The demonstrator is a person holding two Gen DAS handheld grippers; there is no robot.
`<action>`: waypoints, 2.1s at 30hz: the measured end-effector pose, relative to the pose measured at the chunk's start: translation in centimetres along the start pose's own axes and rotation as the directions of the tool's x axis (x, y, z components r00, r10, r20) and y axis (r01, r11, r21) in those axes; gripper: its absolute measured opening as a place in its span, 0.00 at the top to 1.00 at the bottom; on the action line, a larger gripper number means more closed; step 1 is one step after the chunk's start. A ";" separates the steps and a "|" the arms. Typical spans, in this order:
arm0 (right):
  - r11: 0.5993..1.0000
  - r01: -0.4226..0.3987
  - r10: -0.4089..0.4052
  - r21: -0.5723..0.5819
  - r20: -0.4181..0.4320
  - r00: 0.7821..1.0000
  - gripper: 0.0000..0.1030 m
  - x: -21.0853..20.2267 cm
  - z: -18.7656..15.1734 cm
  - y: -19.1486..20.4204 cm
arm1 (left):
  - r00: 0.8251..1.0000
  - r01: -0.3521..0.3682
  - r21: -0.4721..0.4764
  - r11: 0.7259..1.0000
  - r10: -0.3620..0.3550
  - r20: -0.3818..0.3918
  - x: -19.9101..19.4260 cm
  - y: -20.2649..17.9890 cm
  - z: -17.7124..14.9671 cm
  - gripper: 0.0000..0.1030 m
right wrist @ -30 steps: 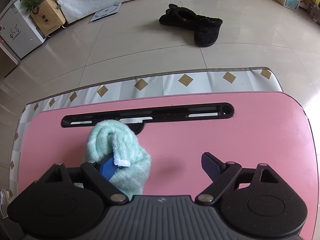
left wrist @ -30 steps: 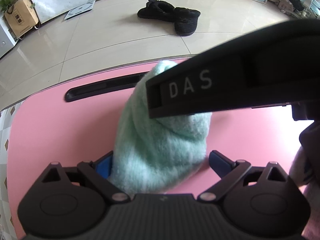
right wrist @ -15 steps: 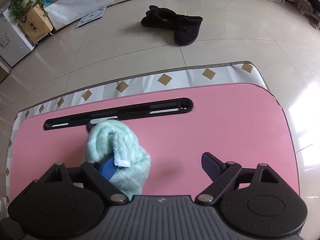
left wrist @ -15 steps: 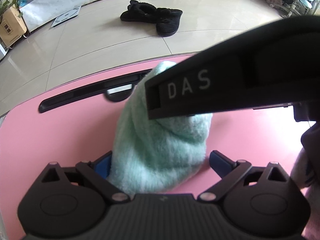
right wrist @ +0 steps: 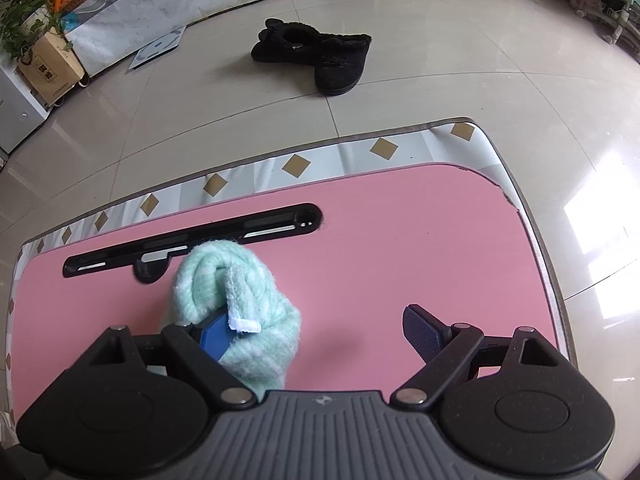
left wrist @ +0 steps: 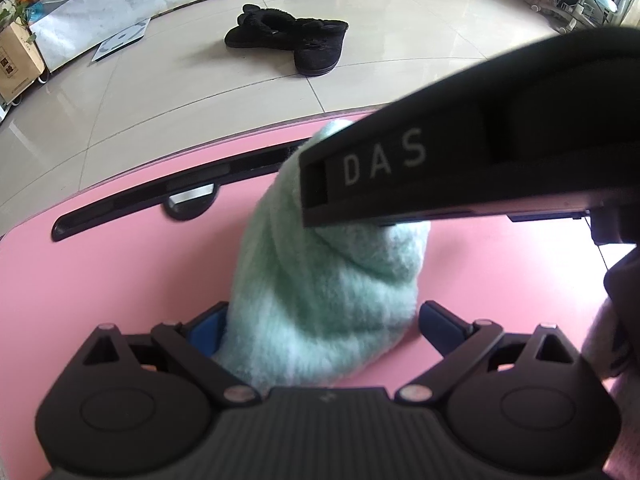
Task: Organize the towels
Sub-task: 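Wipe the towel across the table toward the rim corner with the right tool, then slide the mint-green towel back across the table toward the handle slot with the right tool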
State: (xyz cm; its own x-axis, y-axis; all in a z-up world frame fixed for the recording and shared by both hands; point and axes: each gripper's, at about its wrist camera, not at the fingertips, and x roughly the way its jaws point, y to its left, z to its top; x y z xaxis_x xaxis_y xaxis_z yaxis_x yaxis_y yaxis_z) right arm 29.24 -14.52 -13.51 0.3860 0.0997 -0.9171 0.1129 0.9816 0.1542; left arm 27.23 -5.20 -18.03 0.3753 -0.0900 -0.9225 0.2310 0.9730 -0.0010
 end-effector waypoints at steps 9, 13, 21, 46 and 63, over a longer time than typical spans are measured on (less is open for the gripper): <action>1.000 0.009 -0.009 0.022 0.001 1.000 0.16 -0.3 0.2 -1.2 | 1.000 0.003 0.007 1.000 -0.003 0.005 0.4 -0.8 0.6 0.04; 0.999 0.016 -0.016 0.048 0.004 1.000 0.16 -0.3 0.4 -2.1 | 1.000 0.005 0.014 1.000 -0.005 0.009 0.4 -1.6 0.7 0.04; 0.996 0.032 -0.033 0.082 0.008 0.999 0.16 -0.4 0.8 -3.7 | 1.000 0.014 0.036 0.999 -0.015 0.017 0.6 -3.1 1.2 0.04; 0.979 0.085 -0.090 0.187 0.023 0.996 0.16 -0.8 1.5 -8.0 | 0.998 0.029 0.062 0.998 -0.032 0.046 2.1 -7.2 4.1 0.04; 0.969 0.120 -0.128 0.218 0.026 0.991 0.16 -1.5 1.6 -10.8 | 0.997 0.047 0.107 0.993 -0.053 0.048 2.8 -9.3 4.8 0.04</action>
State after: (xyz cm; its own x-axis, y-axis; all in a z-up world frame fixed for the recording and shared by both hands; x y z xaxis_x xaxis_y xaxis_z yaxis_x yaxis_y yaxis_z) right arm 28.94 -25.50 -13.24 0.3917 -0.0313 -0.9195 0.3554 0.9270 0.1199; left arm 30.44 -15.49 -18.80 0.4056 -0.1515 -0.9014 0.3433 0.9392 -0.0033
